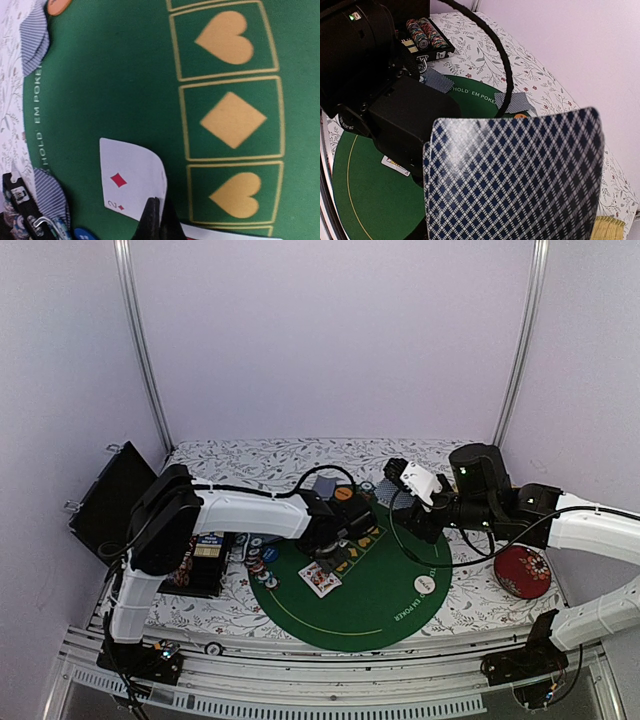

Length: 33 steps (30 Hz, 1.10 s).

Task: Distribute texas hold em gaming equipment
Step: Flop the poker card into the community card area.

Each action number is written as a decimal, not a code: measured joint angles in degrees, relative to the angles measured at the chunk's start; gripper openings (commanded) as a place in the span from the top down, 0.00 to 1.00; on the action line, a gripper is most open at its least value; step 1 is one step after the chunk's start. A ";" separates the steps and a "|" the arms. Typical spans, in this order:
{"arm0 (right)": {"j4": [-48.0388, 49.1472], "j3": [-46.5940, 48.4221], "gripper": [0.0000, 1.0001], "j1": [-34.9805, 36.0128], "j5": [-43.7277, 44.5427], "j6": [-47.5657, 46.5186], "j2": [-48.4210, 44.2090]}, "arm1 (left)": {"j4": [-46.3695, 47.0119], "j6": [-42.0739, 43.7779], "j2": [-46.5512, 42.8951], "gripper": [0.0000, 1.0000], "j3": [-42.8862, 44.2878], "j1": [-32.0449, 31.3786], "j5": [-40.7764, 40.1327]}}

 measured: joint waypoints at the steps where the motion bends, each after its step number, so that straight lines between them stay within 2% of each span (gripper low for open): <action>1: -0.07 0.00 0.56 0.00 0.13 0.00 -0.02 | 0.04 -0.04 0.00 1.00 0.00 -0.09 0.74; 24: -0.72 -0.74 0.56 -1.14 0.61 0.00 -0.81 | 0.79 -0.98 2.38 1.00 4.07 -2.62 8.35; 25: -0.74 -0.74 0.56 -1.14 0.61 0.00 -0.81 | 0.70 -1.14 2.45 0.99 4.11 -2.64 8.44; 30: -0.74 -0.74 0.56 -1.27 0.61 -0.02 -0.81 | 0.00 -2.25 2.47 0.74 4.11 -2.64 9.84; 33: -0.72 -0.74 0.56 -1.44 0.61 -0.02 -0.81 | -0.44 -2.21 2.45 0.66 4.28 -2.71 10.71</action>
